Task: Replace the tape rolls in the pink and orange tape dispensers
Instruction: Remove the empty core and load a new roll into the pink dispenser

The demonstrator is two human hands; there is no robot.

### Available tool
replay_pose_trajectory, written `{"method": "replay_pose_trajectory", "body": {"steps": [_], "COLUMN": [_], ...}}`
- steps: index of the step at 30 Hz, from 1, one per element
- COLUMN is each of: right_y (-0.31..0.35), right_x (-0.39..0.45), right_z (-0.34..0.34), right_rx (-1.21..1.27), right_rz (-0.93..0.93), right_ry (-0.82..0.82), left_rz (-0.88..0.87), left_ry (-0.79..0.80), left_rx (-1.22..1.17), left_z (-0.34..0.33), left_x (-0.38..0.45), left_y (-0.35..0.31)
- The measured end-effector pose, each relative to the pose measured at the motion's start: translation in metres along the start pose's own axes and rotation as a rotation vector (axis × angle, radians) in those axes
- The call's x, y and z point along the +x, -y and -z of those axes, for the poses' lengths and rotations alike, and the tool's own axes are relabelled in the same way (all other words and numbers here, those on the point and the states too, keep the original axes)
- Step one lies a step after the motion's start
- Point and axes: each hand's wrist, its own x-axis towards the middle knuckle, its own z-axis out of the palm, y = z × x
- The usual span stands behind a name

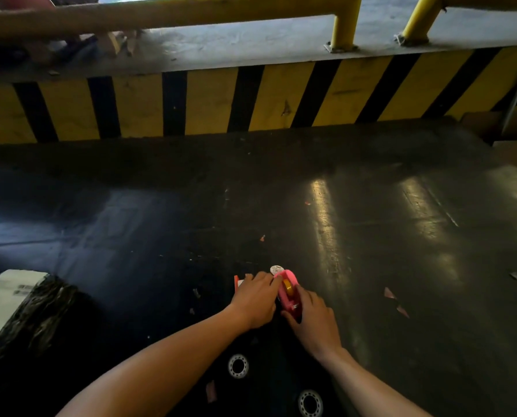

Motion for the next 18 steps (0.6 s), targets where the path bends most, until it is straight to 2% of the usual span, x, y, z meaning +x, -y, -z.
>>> {"method": "replay_pose_trajectory", "body": {"steps": [4, 13, 16, 18], "right_y": [-0.007, -0.038, -0.043, -0.042], "right_x": [-0.005, -0.008, -0.013, -0.016], "right_z": [0.002, 0.015, 0.013, 0.011], "right_rx": [-0.018, -0.030, -0.049, -0.073], "right_rz": [0.048, 0.291, 0.331, 0.342], "right_ry": [0.013, 0.243, 0.232, 0.168], "left_rz": [-0.026, -0.065, -0.054, -0.046], "left_ry": [-0.023, -0.077, -0.151, -0.181], "left_rx": [0.040, 0.032, -0.033, -0.096], "left_z": [-0.005, -0.019, -0.025, -0.027], "left_x": [-0.021, -0.066, -0.074, -0.075], "left_y": [-0.008, -0.023, -0.024, -0.023]}}
